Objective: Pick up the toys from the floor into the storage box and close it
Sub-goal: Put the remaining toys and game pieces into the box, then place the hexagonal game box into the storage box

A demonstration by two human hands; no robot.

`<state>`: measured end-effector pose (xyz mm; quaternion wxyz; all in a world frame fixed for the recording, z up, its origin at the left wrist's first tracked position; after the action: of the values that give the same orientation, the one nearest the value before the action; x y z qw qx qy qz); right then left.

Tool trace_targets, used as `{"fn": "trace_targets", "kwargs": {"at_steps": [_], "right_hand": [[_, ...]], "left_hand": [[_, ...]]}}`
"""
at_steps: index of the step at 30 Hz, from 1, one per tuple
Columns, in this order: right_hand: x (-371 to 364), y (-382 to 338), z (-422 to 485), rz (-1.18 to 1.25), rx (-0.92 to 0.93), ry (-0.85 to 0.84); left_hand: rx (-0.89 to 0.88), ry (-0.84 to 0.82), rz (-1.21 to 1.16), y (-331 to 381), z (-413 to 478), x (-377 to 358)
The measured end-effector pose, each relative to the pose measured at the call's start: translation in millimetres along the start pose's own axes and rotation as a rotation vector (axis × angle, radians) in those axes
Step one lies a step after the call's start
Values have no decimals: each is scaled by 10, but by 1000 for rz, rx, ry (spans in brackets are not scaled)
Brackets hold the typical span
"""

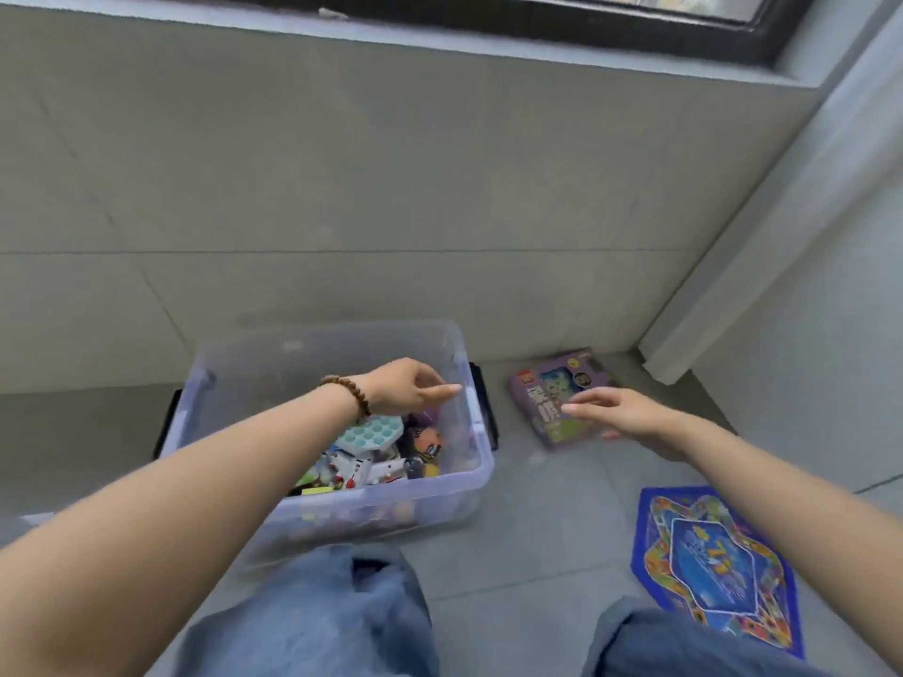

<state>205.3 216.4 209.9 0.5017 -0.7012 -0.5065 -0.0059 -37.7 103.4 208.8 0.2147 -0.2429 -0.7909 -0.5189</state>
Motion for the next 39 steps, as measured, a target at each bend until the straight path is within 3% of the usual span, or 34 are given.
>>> {"fn": "trace_targets", "kwargs": {"at_steps": [6,12,15,21,27,33,39], "right_hand": [[1302,1563,-629,194,-238,171],[1134,3350,-985,563,-486,265],[916,4005,-1073,656,-612,309],[685,4769,-1014,852,-653,555],[419,5637,-675,956,-654,717],[380,4864,-661,1149,-624,653],[745,3823,-650,1195,-376,581]], "left_hand": [[-42,-253,63,1204,853,-1296],[182,-436,-15,1303,1481,-2997],[344,-406,-117,1200,1661,-3648],[576,-325,-278,816,1848,-4514],[585,-231,-377,508,1959,-4737],[583,-164,-526,454,1930,-4407],[440,-93,-649,797,1772,-3302]]}}
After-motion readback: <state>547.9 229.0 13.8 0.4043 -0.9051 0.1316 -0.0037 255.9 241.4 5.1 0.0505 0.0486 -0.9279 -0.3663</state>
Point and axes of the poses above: each hand's wrist, its own z-axis towards the middle knuckle, its own x-axis out of the back of the hand, y = z × x, the point moved 9 cm from there along z, towards the middle knuckle, and after that the axes turned 1 degree about z, right-handed, at the moved point
